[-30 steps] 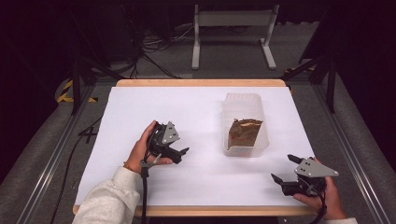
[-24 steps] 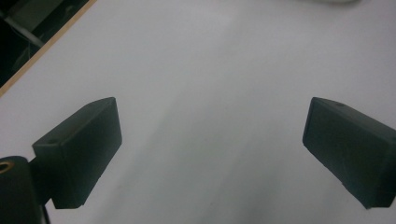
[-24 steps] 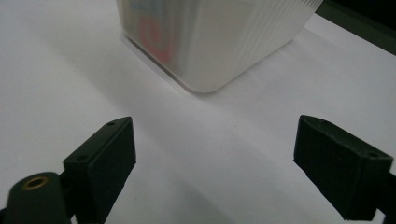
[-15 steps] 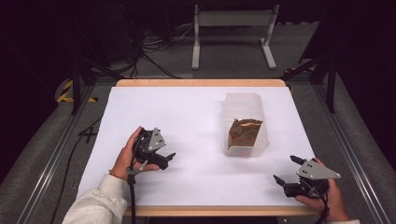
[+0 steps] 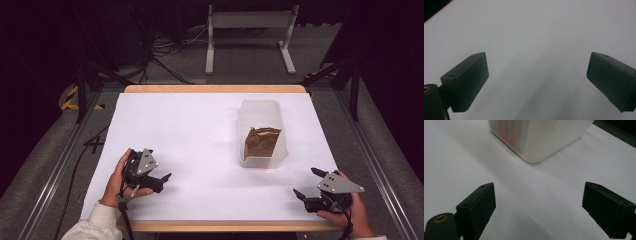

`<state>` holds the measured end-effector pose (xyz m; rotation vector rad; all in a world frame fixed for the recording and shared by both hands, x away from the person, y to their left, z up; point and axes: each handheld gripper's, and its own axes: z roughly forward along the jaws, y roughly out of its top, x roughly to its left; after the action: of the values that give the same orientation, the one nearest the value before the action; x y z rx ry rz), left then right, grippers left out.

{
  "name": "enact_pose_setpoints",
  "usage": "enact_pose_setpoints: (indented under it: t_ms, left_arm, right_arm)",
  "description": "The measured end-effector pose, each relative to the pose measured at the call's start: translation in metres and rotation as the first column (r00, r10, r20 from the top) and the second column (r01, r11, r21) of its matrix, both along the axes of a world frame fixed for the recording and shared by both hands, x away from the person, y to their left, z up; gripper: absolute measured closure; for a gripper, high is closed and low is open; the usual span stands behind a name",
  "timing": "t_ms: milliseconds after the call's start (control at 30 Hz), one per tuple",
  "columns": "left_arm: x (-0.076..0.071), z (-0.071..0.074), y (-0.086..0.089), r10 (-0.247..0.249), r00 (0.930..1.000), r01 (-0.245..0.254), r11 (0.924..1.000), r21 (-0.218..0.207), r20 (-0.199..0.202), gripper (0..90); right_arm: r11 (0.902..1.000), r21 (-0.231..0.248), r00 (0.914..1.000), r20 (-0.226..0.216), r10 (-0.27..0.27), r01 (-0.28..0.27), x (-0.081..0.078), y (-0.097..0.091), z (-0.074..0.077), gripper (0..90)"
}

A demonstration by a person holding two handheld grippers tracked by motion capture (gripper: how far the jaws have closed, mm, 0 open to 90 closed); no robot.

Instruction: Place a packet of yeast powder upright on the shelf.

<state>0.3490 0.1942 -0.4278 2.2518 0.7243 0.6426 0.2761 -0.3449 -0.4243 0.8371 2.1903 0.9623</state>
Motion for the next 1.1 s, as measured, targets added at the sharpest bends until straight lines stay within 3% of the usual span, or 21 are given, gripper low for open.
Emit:
enact_pose_setpoints:
  t_ms: [200, 367, 467, 567, 633, 833, 900, 1100]
  left_arm:
    - [-0.015, -0.008, 0.020, 0.046, 0.9989, -0.046, 0.9988, -0.018, -0.010, 4.8]
    - [-0.030, -0.014, 0.036, 0.099, 0.9949, -0.100, 0.9902, -0.097, -0.014, 5.5]
    - [-0.036, -0.017, 0.046, 0.123, 0.9923, -0.123, 0.9850, -0.121, -0.010, 5.7]
    - [-0.043, -0.018, 0.061, 0.160, 0.9871, -0.160, 0.9684, -0.191, -0.015, 6.0]
    - [-0.047, -0.018, 0.069, 0.186, 0.9823, -0.186, 0.9534, -0.237, -0.023, 6.1]
    - [-0.051, -0.021, 0.085, 0.226, 0.9735, -0.226, 0.9222, -0.314, -0.039, 6.1]
    - [-0.051, -0.020, 0.085, 0.224, 0.9739, -0.224, 0.9202, -0.321, -0.036, 6.1]
    - [-0.050, -0.021, 0.082, 0.211, 0.9768, -0.211, 0.9273, -0.309, -0.034, 5.9]
  right_arm:
    - [0.9999, -0.010, 1.0000, 0.001, -0.001, 0.001, 0.004, 0.002, -0.001, 11.4]
    - [0.9999, -0.014, 1.0000, 0.002, 0.002, -0.002, 0.006, 0.004, -0.001, 11.1]
    - [0.9999, -0.014, 1.0000, 0.002, 0.002, -0.002, 0.008, 0.005, -0.002, 11.0]
    - [0.9998, -0.020, 1.0000, 0.002, 0.003, -0.003, 0.008, 0.004, -0.003, 11.1]
    - [0.9998, -0.019, 1.0000, 0.001, 0.001, -0.001, 0.009, 0.003, -0.003, 11.0]
    - [1.0000, -0.008, 1.0000, 0.003, -0.002, 0.002, 0.010, 0.001, -0.003, 11.0]
    - [1.0000, -0.008, 1.0000, 0.003, -0.001, 0.001, 0.010, 0.001, -0.003, 11.0]
    - [1.0000, -0.008, 1.0000, -0.003, -0.002, 0.002, 0.011, 0.002, -0.003, 11.1]
